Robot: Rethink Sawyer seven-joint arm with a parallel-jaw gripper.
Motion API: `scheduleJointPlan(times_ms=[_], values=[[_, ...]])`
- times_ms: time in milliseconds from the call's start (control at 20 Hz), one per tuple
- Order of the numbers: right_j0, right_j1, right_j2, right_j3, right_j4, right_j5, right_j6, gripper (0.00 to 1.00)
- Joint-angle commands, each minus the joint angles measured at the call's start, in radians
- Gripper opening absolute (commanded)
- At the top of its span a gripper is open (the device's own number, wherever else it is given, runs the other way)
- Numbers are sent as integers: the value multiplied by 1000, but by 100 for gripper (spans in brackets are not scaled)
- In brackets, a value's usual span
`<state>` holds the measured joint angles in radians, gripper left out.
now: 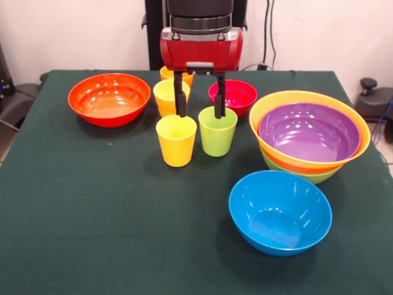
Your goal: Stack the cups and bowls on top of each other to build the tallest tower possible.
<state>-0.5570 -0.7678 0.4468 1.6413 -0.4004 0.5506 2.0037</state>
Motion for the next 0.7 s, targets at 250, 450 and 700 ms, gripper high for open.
scheduleJointPlan(times_ms=[250, 450, 700], values=[[-2, 37, 30, -18, -98, -52, -96, 100], [-3, 37, 35, -26, -97, -38, -98, 100], [-1, 48, 36, -17, -106, -41, -106, 100]])
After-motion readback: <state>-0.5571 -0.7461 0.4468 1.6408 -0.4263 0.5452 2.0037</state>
